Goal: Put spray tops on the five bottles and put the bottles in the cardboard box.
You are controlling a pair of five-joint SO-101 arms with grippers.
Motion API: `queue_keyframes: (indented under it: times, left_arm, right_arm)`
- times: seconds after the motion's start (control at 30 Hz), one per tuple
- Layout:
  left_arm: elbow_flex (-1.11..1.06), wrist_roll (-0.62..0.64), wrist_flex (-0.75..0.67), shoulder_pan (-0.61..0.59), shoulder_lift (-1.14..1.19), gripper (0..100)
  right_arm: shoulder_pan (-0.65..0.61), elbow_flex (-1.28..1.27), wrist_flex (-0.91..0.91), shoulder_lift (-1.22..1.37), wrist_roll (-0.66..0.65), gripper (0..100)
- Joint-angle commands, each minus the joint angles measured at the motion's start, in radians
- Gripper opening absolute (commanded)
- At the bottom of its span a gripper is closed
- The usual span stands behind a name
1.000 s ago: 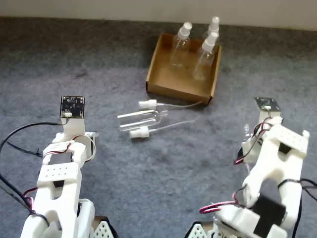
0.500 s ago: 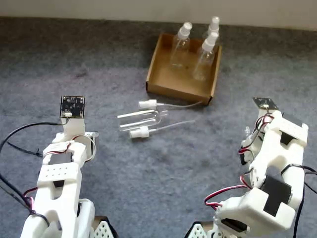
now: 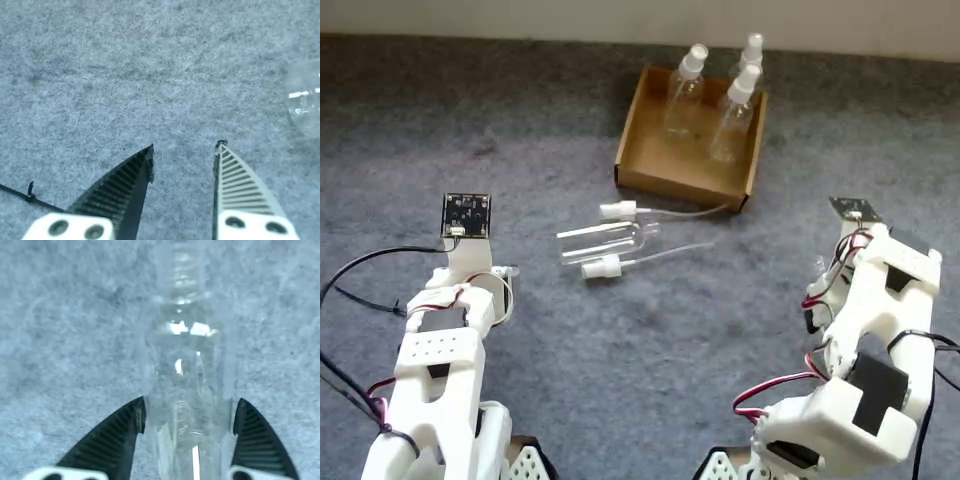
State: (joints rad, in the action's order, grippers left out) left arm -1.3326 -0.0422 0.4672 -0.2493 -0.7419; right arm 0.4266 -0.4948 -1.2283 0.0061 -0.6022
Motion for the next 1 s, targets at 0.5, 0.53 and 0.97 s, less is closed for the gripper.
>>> queue_keyframes:
  times: [0.5, 0.53, 0.97]
  left_arm:
    - [0.007, -0.008, 0.0, -0.007, -0.004, 19]
    - [0.007, -0.008, 0.0, -0.007, -0.004, 19]
    - [0.007, -0.008, 0.0, -0.007, -0.004, 19]
  right_arm:
    - [-0.124, 0.11, 0.002, -0.004, -0.003, 24.4]
    - [-0.131, 0.111, 0.002, -0.004, -0.003, 24.4]
    - [-0.054, 0.104, 0.001, -0.002, -0.008, 24.2]
